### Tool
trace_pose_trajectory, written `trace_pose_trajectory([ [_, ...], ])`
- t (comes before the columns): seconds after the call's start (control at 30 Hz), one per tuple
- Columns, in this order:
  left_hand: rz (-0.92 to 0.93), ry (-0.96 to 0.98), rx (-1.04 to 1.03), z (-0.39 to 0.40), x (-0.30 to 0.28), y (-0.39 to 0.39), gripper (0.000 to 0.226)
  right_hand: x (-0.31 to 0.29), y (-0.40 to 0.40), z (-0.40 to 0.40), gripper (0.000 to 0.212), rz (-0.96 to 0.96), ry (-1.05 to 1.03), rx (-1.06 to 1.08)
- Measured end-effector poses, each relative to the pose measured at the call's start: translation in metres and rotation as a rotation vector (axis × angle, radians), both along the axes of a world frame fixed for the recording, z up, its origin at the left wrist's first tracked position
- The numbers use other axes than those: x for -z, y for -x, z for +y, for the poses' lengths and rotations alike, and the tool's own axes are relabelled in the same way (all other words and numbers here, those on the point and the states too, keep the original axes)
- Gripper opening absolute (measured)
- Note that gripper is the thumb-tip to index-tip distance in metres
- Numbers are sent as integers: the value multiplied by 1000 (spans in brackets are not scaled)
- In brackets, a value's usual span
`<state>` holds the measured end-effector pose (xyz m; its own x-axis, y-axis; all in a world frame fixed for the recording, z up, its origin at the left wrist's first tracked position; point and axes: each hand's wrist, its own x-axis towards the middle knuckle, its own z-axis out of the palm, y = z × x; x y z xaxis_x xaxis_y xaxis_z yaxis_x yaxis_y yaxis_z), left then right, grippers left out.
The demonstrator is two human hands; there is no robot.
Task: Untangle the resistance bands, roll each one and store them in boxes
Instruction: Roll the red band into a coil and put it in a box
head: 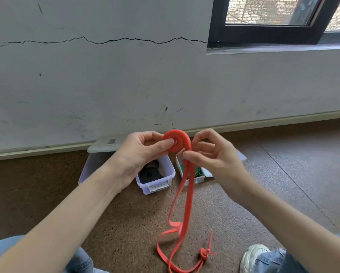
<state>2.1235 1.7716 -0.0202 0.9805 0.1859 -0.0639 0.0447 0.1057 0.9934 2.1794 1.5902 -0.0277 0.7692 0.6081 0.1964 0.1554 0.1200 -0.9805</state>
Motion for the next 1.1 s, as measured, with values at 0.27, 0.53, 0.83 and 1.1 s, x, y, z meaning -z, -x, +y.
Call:
trace_pose_trajectory([
  [0.27,42,-90,-74,-15,22,0,44,9,6,8,23,-3,104,155],
  [0.53,58,-531,63,-9,17,-3,28,3,-3,3,21,-388,414,131],
  [0.83,-3,-240,-23,-6,14,-4,25,-1,-8,-1,25,7,194,73],
  [1.1,12,99,-95,-19,21,-4,26,9,0,6,22,85,114,135],
])
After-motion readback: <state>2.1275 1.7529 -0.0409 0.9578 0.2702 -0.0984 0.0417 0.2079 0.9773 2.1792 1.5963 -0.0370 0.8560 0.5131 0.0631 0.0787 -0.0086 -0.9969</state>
